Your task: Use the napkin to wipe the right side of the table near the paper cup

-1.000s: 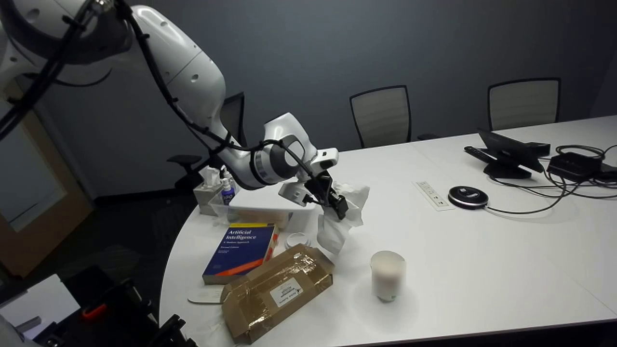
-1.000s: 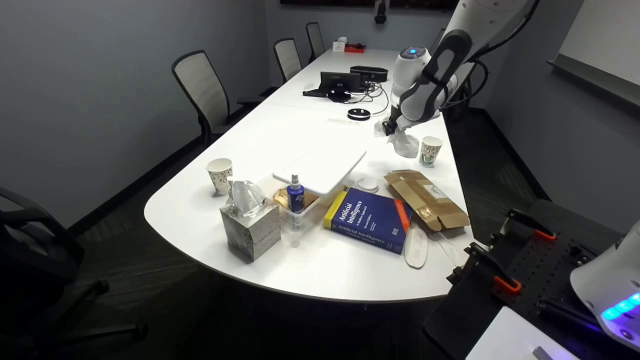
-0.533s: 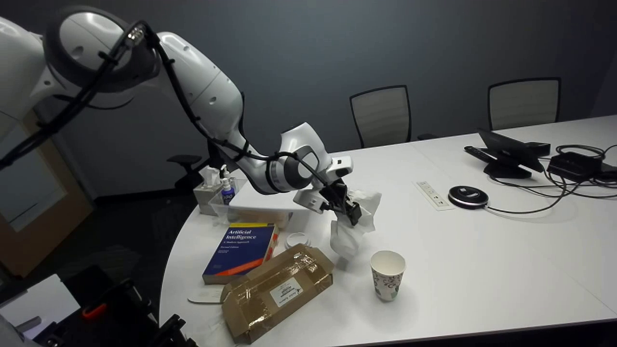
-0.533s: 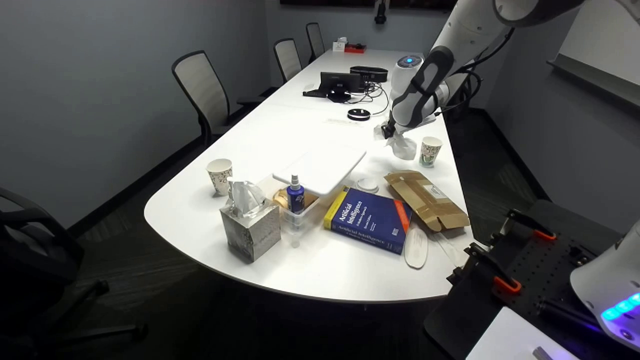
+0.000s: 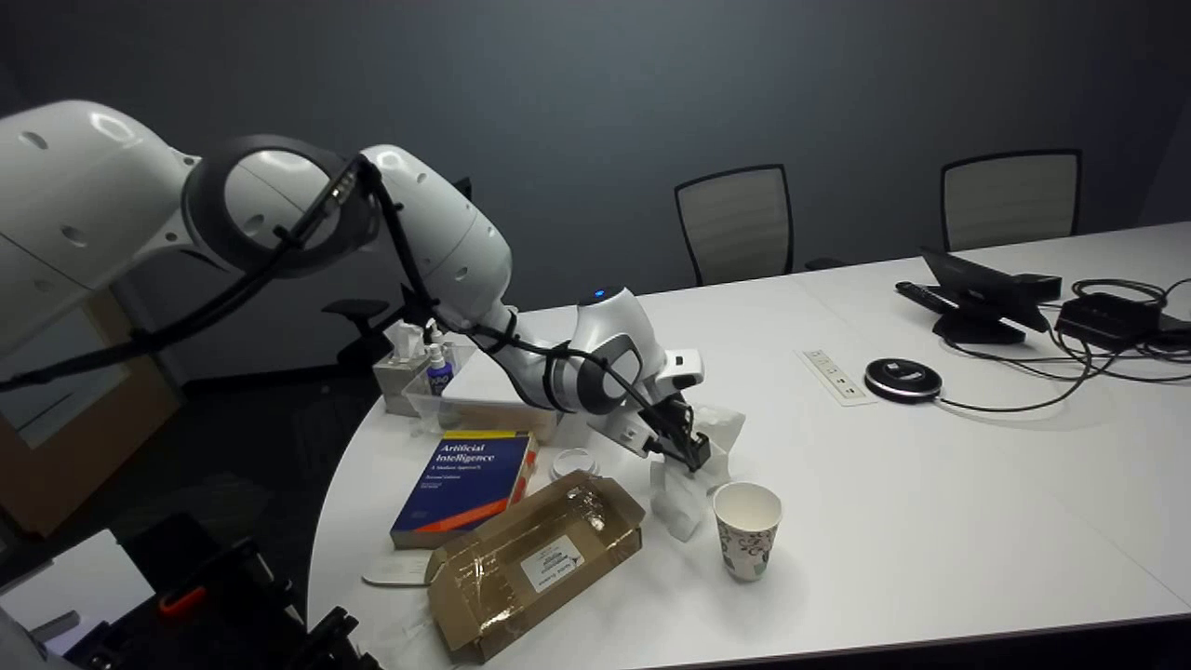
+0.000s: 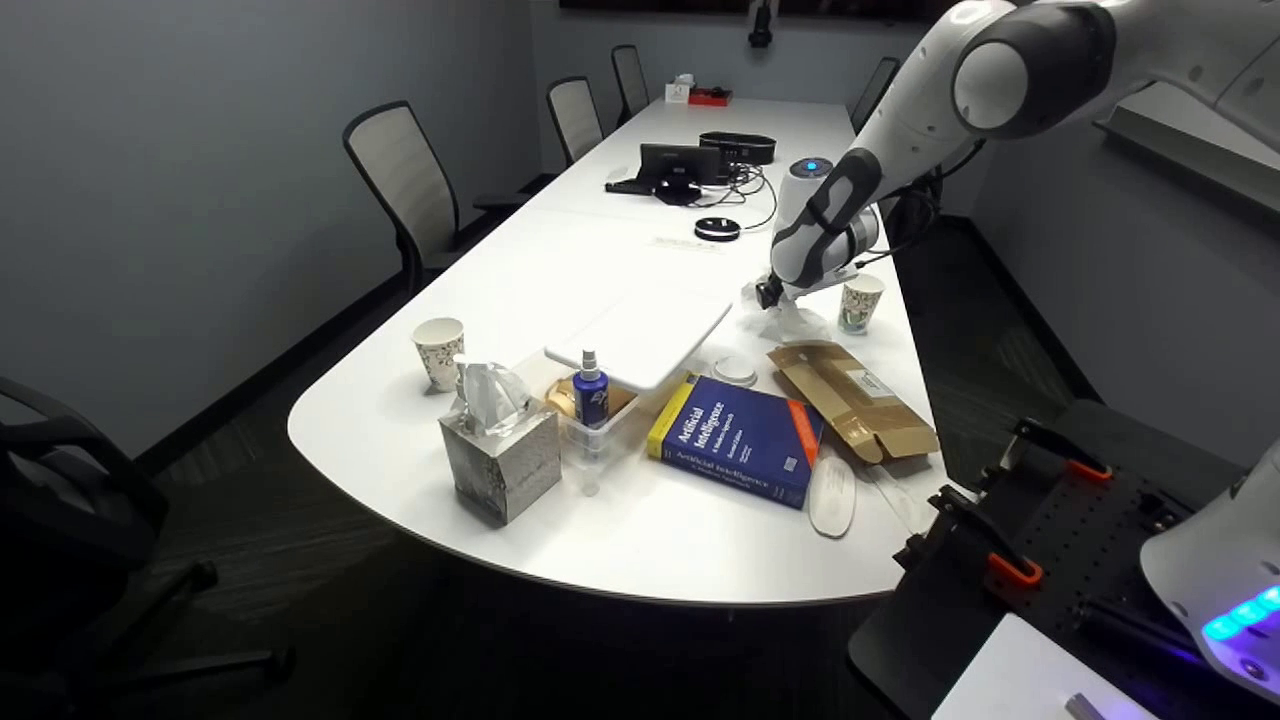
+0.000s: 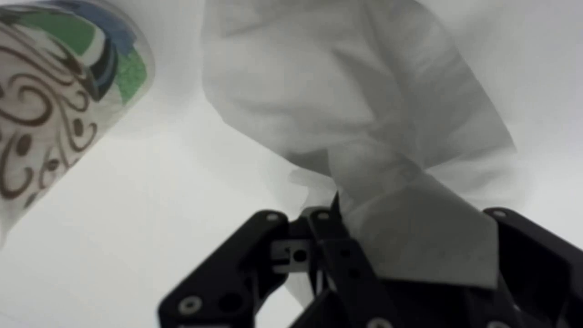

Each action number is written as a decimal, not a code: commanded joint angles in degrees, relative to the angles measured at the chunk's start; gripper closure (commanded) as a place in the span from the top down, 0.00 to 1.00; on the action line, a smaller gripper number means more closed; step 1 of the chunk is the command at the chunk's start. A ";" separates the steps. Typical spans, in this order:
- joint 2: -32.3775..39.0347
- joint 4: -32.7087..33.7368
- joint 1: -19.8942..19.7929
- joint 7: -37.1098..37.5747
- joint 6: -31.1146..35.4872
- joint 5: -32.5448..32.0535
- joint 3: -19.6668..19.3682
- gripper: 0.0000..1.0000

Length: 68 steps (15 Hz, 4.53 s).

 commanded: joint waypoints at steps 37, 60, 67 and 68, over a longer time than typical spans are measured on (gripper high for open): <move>17.31 36.79 -0.48 10.13 -46.26 -7.45 -1.73 0.03; 18.21 36.02 -11.55 -13.28 -16.03 15.90 24.26 0.03; 18.19 37.38 -11.96 -23.18 -35.14 14.67 22.22 0.03; 18.15 37.69 -11.88 -24.36 -37.86 14.33 21.67 0.03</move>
